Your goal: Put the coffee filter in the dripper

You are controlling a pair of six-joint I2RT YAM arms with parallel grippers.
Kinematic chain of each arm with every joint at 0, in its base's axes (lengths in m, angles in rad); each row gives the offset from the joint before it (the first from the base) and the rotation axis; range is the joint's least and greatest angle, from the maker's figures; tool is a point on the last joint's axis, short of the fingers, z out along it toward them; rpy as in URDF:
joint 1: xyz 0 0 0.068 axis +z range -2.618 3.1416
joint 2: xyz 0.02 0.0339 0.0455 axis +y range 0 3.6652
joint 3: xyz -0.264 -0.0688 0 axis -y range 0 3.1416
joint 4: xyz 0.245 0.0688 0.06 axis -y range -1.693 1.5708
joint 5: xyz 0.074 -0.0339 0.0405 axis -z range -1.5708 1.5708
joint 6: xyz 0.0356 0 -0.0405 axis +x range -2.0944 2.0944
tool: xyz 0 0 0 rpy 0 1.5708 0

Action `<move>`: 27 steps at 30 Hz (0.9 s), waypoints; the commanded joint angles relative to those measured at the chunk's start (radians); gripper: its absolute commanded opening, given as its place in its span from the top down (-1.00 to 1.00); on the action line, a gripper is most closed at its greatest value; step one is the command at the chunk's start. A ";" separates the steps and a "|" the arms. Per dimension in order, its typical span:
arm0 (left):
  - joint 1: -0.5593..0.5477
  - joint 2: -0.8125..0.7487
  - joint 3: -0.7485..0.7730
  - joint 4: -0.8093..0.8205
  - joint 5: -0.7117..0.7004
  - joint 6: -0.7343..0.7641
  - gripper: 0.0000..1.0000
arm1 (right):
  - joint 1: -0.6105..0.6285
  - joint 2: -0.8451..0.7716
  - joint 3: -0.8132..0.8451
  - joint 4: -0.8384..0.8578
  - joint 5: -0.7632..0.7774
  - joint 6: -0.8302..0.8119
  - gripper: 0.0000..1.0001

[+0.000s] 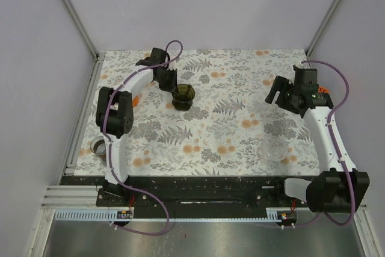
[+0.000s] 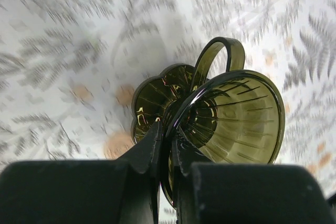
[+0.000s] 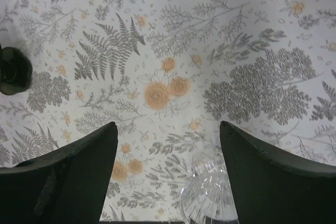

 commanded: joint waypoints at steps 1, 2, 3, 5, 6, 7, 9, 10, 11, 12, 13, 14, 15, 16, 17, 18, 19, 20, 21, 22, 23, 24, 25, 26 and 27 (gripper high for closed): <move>0.005 -0.156 -0.141 -0.016 0.176 0.109 1.00 | 0.000 -0.039 0.059 -0.163 0.076 -0.009 -0.72; 0.003 -0.176 -0.180 -0.016 0.187 0.122 1.00 | 0.000 -0.037 0.053 -0.162 0.079 -0.017 -0.75; 0.005 -0.197 -0.216 -0.016 0.195 0.155 1.00 | 0.000 -0.036 0.047 -0.160 0.081 -0.021 -0.77; 0.003 -0.224 -0.272 -0.015 0.219 0.190 1.00 | 0.000 -0.028 0.039 -0.171 0.084 -0.020 -0.80; 0.003 -0.233 -0.300 -0.015 0.235 0.210 1.00 | 0.000 -0.028 0.036 -0.180 0.084 -0.018 -0.81; 0.003 -0.244 -0.325 -0.015 0.250 0.225 1.00 | 0.000 -0.026 0.036 -0.194 0.084 -0.009 -0.84; 0.003 -0.264 -0.368 -0.015 0.275 0.247 1.00 | 0.000 -0.038 0.038 -0.215 0.102 0.020 -0.84; 0.003 -0.276 -0.389 -0.012 0.281 0.254 1.00 | 0.000 -0.049 0.033 -0.220 0.091 0.034 -0.84; 0.003 -0.285 -0.415 -0.004 0.281 0.262 1.00 | 0.000 -0.060 0.025 -0.228 0.047 0.045 -0.84; 0.002 -0.297 -0.437 0.011 0.279 0.267 1.00 | 0.000 -0.068 0.024 -0.245 0.029 0.052 -0.84; 0.003 -0.313 -0.464 0.029 0.278 0.270 1.00 | 0.000 -0.077 0.022 -0.264 0.027 0.063 -0.82; 0.003 -0.328 -0.484 0.048 0.276 0.270 1.00 | 0.000 -0.084 0.013 -0.275 0.015 0.080 -0.78; 0.003 -0.342 -0.507 0.069 0.275 0.268 1.00 | 0.000 -0.097 -0.004 -0.278 -0.023 0.098 -0.74; 0.005 -0.354 -0.524 0.083 0.279 0.267 1.00 | 0.002 -0.104 -0.022 -0.278 -0.063 0.124 -0.66; 0.003 -0.368 -0.538 0.095 0.281 0.267 1.00 | 0.002 -0.111 -0.045 -0.277 -0.092 0.162 -0.58; 0.003 -0.377 -0.552 0.106 0.285 0.267 0.99 | 0.003 -0.114 -0.066 -0.274 -0.106 0.189 -0.53; 0.003 -0.391 -0.563 0.117 0.285 0.268 0.95 | 0.016 -0.115 -0.093 -0.268 -0.107 0.207 -0.50; 0.002 -0.405 -0.576 0.131 0.282 0.268 0.91 | 0.023 -0.117 -0.114 -0.263 -0.094 0.229 -0.50; 0.002 -0.421 -0.592 0.145 0.275 0.268 0.87 | 0.064 -0.115 -0.134 -0.262 -0.071 0.249 -0.50; 0.000 -0.432 -0.604 0.160 0.261 0.270 0.82 | 0.098 -0.117 -0.149 -0.262 -0.048 0.265 -0.50; -0.003 -0.445 -0.618 0.172 0.255 0.274 0.75 | 0.134 -0.112 -0.159 -0.269 -0.019 0.281 -0.50; -0.006 -0.452 -0.624 0.178 0.250 0.281 0.70 | 0.173 -0.108 -0.162 -0.277 0.010 0.298 -0.52; -0.009 -0.455 -0.632 0.180 0.252 0.284 0.65 | 0.195 -0.103 -0.163 -0.283 0.033 0.313 -0.54; -0.009 -0.460 -0.635 0.180 0.253 0.284 0.62 | 0.217 -0.098 -0.166 -0.289 0.041 0.322 -0.57; -0.012 -0.461 -0.636 0.180 0.255 0.284 0.60 | 0.224 -0.091 -0.171 -0.288 0.038 0.328 -0.59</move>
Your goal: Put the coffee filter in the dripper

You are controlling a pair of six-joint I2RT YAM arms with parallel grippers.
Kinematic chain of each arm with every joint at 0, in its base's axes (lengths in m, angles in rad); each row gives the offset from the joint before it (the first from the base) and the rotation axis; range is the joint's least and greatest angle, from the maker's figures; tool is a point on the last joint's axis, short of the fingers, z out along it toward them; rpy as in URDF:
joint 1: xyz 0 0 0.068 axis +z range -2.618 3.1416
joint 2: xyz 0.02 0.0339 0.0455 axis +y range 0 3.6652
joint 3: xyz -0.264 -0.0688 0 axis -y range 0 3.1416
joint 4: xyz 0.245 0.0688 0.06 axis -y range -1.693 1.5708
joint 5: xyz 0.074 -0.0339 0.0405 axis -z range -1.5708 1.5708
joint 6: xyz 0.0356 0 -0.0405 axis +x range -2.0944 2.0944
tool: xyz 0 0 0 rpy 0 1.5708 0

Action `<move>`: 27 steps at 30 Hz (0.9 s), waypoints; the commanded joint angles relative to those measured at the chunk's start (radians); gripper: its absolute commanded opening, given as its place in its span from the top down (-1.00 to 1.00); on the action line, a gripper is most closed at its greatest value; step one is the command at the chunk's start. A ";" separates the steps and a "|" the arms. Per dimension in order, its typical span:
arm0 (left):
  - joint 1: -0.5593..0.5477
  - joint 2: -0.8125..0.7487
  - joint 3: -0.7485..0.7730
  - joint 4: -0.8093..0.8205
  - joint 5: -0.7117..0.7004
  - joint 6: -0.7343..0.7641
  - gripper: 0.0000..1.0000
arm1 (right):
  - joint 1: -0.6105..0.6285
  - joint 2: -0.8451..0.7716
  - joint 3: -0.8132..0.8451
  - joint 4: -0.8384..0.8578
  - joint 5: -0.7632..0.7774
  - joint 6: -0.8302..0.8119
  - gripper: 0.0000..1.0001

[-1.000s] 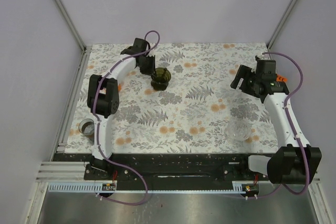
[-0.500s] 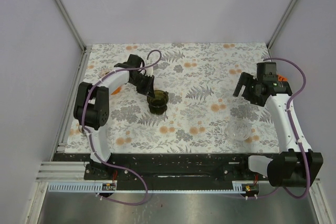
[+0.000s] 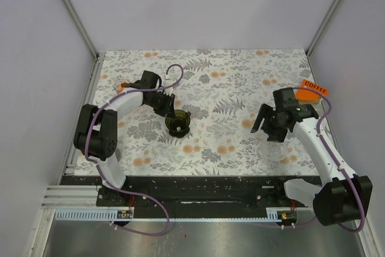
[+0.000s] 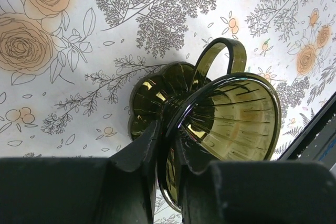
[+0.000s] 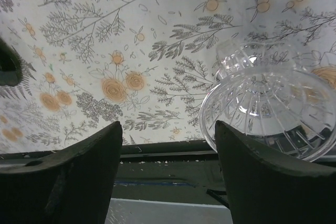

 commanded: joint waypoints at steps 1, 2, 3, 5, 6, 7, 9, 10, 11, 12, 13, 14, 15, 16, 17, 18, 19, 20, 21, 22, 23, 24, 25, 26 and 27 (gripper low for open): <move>-0.007 -0.065 -0.011 0.070 0.011 0.025 0.58 | 0.066 0.012 -0.008 -0.017 0.049 0.090 -0.59; -0.010 -0.067 -0.014 0.068 0.012 0.025 0.57 | 0.069 0.015 -0.013 -0.017 0.053 0.091 -0.61; -0.010 -0.070 -0.014 0.068 0.014 0.025 0.56 | 0.075 0.017 -0.017 -0.020 0.065 0.091 -0.61; -0.011 -0.070 -0.017 0.070 0.017 0.025 0.55 | 0.076 0.018 -0.034 -0.020 0.079 0.094 -0.61; -0.012 -0.070 -0.017 0.068 0.015 0.024 0.55 | 0.078 0.014 -0.043 -0.014 0.078 0.099 -0.60; -0.017 -0.068 -0.020 0.071 0.015 0.024 0.56 | 0.080 0.013 -0.054 -0.006 0.076 0.103 -0.59; -0.024 -0.065 -0.023 0.074 0.015 0.018 0.58 | 0.081 0.009 -0.063 -0.009 0.085 0.107 -0.58; -0.029 -0.064 -0.023 0.076 0.015 0.016 0.59 | 0.084 0.009 -0.062 -0.015 0.095 0.105 -0.57; -0.035 -0.061 -0.023 0.079 0.017 0.016 0.59 | 0.087 0.010 -0.062 -0.024 0.096 0.104 -0.57; -0.040 -0.061 -0.023 0.082 0.020 0.015 0.59 | 0.089 0.013 -0.063 -0.032 0.130 0.103 -0.57; -0.044 -0.058 -0.023 0.084 0.023 0.013 0.59 | 0.089 0.015 -0.071 -0.031 0.136 0.100 -0.57; -0.047 -0.057 -0.023 0.090 0.023 0.012 0.59 | 0.090 0.018 -0.082 -0.017 0.129 0.100 -0.57; -0.050 -0.057 -0.025 0.093 0.027 0.012 0.59 | 0.089 0.026 -0.095 -0.003 0.121 0.099 -0.57; -0.052 -0.057 -0.025 0.097 0.029 0.012 0.59 | 0.090 0.036 -0.108 0.017 0.110 0.099 -0.56; -0.055 -0.054 -0.023 0.099 0.027 0.012 0.59 | 0.090 0.050 -0.105 0.026 0.106 0.097 -0.55; -0.055 -0.056 -0.021 0.099 0.032 0.012 0.58 | 0.090 0.065 -0.105 0.038 0.105 0.094 -0.52; -0.056 -0.054 -0.020 0.099 0.035 0.012 0.58 | 0.090 0.076 -0.103 0.054 0.081 0.094 -0.49; -0.057 -0.054 -0.021 0.099 0.046 0.010 0.56 | 0.092 0.089 -0.106 0.063 0.081 0.091 -0.42; -0.057 -0.059 -0.023 0.099 0.053 0.012 0.54 | 0.092 0.098 -0.108 0.074 0.086 0.088 -0.32; -0.060 -0.070 -0.026 0.099 0.060 0.015 0.49 | 0.093 0.104 -0.108 0.080 0.090 0.085 -0.23; -0.061 -0.074 -0.028 0.097 0.061 0.018 0.42 | 0.096 0.112 -0.109 0.083 0.093 0.081 -0.09; -0.061 -0.082 -0.029 0.099 0.064 0.022 0.35 | 0.101 0.113 -0.108 0.089 0.095 0.076 0.02; -0.060 -0.088 -0.031 0.097 0.066 0.025 0.27 | 0.104 0.116 -0.105 0.091 0.093 0.070 0.13; -0.061 -0.094 -0.028 0.090 0.064 0.028 0.18 | 0.109 0.119 -0.100 0.097 0.089 0.062 0.26; -0.061 -0.099 -0.025 0.078 0.060 0.033 0.09 | 0.113 0.122 -0.091 0.094 0.084 0.054 0.36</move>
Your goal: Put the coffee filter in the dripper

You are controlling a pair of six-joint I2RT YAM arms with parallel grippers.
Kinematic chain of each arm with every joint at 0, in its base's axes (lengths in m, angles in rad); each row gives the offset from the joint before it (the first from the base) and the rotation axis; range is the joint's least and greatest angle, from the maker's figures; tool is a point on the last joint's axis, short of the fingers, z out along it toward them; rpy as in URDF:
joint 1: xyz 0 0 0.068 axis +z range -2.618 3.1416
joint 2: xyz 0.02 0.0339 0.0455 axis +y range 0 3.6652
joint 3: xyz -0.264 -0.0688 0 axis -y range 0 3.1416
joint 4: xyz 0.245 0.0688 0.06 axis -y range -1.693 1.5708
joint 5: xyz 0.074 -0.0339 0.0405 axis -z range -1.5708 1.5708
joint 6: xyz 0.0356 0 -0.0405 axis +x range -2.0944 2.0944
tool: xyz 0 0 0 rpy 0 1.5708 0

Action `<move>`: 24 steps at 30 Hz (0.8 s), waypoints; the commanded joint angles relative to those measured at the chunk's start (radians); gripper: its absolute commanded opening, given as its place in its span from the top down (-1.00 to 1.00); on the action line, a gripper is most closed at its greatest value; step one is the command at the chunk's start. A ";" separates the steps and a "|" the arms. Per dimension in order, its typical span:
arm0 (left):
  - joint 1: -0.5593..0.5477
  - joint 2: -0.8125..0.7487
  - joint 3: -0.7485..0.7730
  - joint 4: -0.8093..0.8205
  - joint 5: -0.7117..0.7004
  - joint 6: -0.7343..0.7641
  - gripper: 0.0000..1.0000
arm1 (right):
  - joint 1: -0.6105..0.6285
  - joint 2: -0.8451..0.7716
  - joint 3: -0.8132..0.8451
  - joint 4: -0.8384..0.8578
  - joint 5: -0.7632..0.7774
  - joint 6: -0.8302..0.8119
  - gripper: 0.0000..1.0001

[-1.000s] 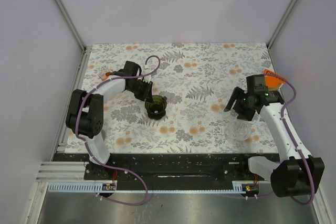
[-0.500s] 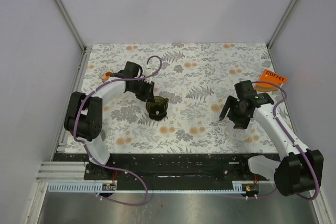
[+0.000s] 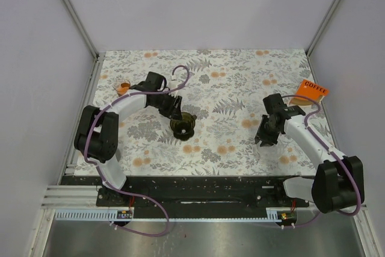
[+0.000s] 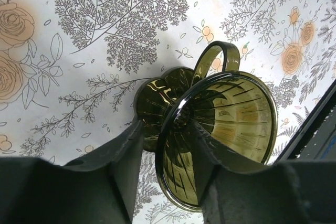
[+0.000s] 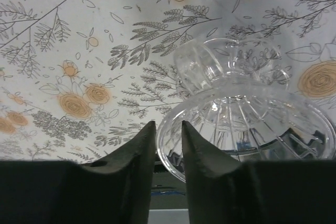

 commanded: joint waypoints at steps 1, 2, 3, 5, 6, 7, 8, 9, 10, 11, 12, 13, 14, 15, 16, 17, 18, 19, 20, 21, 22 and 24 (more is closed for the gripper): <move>-0.005 -0.076 0.007 0.005 0.036 0.030 0.02 | 0.027 0.011 0.029 0.038 -0.004 -0.025 0.47; -0.004 -0.081 0.017 -0.010 0.033 0.034 -0.03 | 0.035 0.017 0.039 0.039 -0.007 -0.032 0.57; -0.002 -0.089 0.024 -0.024 0.027 0.037 -0.07 | 0.044 0.020 0.049 0.039 -0.007 -0.041 0.67; 0.001 -0.098 0.055 -0.061 0.013 0.042 -0.14 | 0.064 0.035 0.073 0.044 -0.016 -0.064 0.86; 0.004 -0.101 0.070 -0.080 0.007 0.045 -0.15 | 0.073 0.045 0.090 0.044 -0.018 -0.080 0.95; 0.008 -0.102 0.089 -0.106 0.003 0.047 -0.16 | 0.085 0.057 0.108 0.046 -0.024 -0.092 1.00; 0.014 -0.104 0.107 -0.130 0.004 0.047 -0.17 | 0.099 0.066 0.127 0.043 -0.025 -0.106 1.00; 0.021 -0.109 0.124 -0.153 0.009 0.048 -0.18 | 0.117 0.077 0.154 0.040 -0.022 -0.120 1.00; 0.030 -0.109 0.141 -0.174 0.019 0.050 -0.19 | 0.139 0.089 0.180 0.033 -0.015 -0.132 1.00; 0.037 -0.113 0.152 -0.191 0.027 0.050 -0.21 | 0.159 0.101 0.216 0.027 -0.004 -0.143 1.00; 0.045 -0.121 0.164 -0.208 0.036 0.051 -0.22 | 0.185 0.118 0.254 0.023 0.005 -0.153 1.00; 0.056 -0.125 0.175 -0.220 0.046 0.053 -0.23 | 0.208 0.135 0.286 0.021 0.005 -0.173 1.00; 0.060 -0.133 0.182 -0.235 0.052 0.057 -0.24 | 0.240 0.152 0.325 0.020 0.004 -0.204 1.00; 0.067 -0.141 0.192 -0.245 0.058 0.059 -0.25 | 0.272 0.172 0.357 0.020 0.008 -0.230 1.00; 0.073 -0.148 0.196 -0.251 0.062 0.062 -0.25 | 0.309 0.190 0.394 0.018 0.012 -0.259 1.00; 0.082 -0.156 0.202 -0.259 0.066 0.063 -0.25 | 0.337 0.213 0.429 0.013 0.012 -0.293 1.00; 0.093 -0.161 0.204 -0.262 0.078 0.065 -0.25 | 0.361 0.232 0.460 0.010 0.057 -0.322 1.00; 0.108 -0.165 0.208 -0.269 0.088 0.063 -0.26 | 0.380 0.252 0.492 0.003 0.080 -0.354 1.00; 0.129 -0.167 0.212 -0.277 0.099 0.062 -0.26 | 0.401 0.266 0.533 0.000 0.111 -0.385 1.00; 0.145 -0.167 0.213 -0.280 0.102 0.060 -0.26 | 0.417 0.279 0.558 -0.003 0.142 -0.420 1.00; 0.162 -0.168 0.218 -0.282 0.105 0.057 -0.25 | 0.436 0.295 0.585 0.001 0.172 -0.454 1.00; 0.195 -0.172 0.216 -0.282 0.107 0.054 -0.26 | 0.476 0.313 0.633 0.012 0.218 -0.527 1.00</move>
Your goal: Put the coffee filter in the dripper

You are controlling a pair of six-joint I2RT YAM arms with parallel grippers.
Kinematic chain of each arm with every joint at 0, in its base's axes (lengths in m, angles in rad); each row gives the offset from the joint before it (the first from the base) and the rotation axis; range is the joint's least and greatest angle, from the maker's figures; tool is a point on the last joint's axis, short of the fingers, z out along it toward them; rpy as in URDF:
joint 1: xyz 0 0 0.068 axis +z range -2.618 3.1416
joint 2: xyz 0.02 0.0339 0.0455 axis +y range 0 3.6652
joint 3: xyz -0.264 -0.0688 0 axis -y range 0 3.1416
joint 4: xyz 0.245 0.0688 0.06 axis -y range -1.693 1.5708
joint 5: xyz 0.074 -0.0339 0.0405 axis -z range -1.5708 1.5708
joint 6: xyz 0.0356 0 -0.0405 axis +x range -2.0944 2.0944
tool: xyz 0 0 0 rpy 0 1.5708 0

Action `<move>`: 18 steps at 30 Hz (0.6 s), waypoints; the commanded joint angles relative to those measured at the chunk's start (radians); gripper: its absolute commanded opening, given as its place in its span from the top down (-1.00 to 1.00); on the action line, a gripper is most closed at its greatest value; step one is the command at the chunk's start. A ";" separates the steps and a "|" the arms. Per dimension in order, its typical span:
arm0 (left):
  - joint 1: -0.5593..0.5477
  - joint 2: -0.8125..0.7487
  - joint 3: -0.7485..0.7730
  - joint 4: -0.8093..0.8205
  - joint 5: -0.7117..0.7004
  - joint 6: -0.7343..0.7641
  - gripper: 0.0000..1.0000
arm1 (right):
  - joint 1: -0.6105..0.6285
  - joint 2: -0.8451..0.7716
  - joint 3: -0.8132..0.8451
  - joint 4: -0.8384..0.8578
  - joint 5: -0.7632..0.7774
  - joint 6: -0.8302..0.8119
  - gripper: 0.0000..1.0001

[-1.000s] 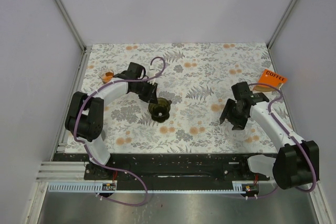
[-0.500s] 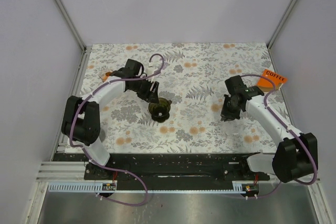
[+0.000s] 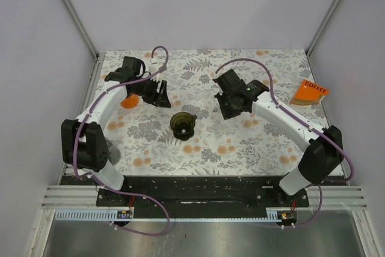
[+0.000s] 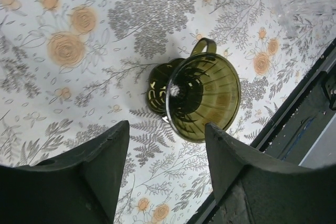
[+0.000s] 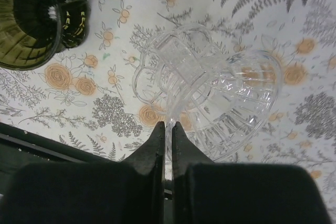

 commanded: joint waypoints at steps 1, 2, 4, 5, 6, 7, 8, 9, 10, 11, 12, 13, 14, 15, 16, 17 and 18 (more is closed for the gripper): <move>0.079 -0.038 0.043 -0.014 0.053 0.007 -0.26 | 0.083 0.027 0.137 0.033 0.158 -0.217 1.00; 0.094 -0.037 0.041 -0.014 0.061 0.003 -0.26 | 0.104 0.035 0.160 0.045 0.175 -0.256 1.00; 0.123 -0.038 0.038 -0.014 0.070 0.000 -0.26 | 0.143 0.057 0.201 0.064 0.218 -0.342 1.00; 0.133 -0.038 0.038 -0.014 0.070 -0.002 -0.26 | 0.158 0.069 0.227 0.065 0.238 -0.366 1.00; 0.137 -0.038 0.033 -0.014 0.069 0.001 -0.26 | 0.169 0.083 0.250 0.059 0.253 -0.388 1.00; 0.142 -0.038 0.029 -0.014 0.062 0.000 -0.27 | 0.169 0.095 0.272 0.053 0.258 -0.397 1.00; 0.142 -0.040 0.026 -0.014 0.061 0.003 -0.27 | 0.169 0.109 0.290 0.044 0.261 -0.405 1.00; 0.142 -0.040 0.021 -0.014 0.059 0.003 -0.27 | 0.169 0.121 0.301 0.039 0.270 -0.411 1.00; 0.142 -0.041 0.018 -0.015 0.053 0.004 -0.27 | 0.169 0.127 0.306 0.039 0.278 -0.420 1.00; 0.142 -0.046 0.018 -0.014 0.047 0.006 -0.27 | 0.167 0.133 0.307 0.041 0.290 -0.429 1.00; 0.143 -0.054 0.015 -0.014 0.035 0.009 -0.27 | 0.169 0.136 0.304 0.042 0.298 -0.436 1.00; 0.145 -0.064 0.016 -0.014 0.023 0.012 -0.27 | 0.169 0.143 0.304 0.044 0.307 -0.445 1.00; 0.148 -0.077 0.020 -0.014 0.010 0.018 -0.27 | 0.169 0.147 0.303 0.045 0.316 -0.449 1.00; 0.149 -0.096 0.026 -0.015 -0.008 0.026 -0.28 | 0.169 0.150 0.300 0.045 0.326 -0.455 1.00; 0.151 -0.113 0.032 -0.012 -0.029 0.042 -0.29 | 0.169 0.155 0.297 0.050 0.336 -0.462 1.00; 0.153 -0.132 0.042 -0.014 -0.058 0.056 -0.34 | 0.169 0.158 0.292 0.054 0.350 -0.469 1.00; 0.154 -0.147 0.047 -0.014 -0.112 0.070 -0.39 | 0.169 0.159 0.286 0.059 0.364 -0.475 1.00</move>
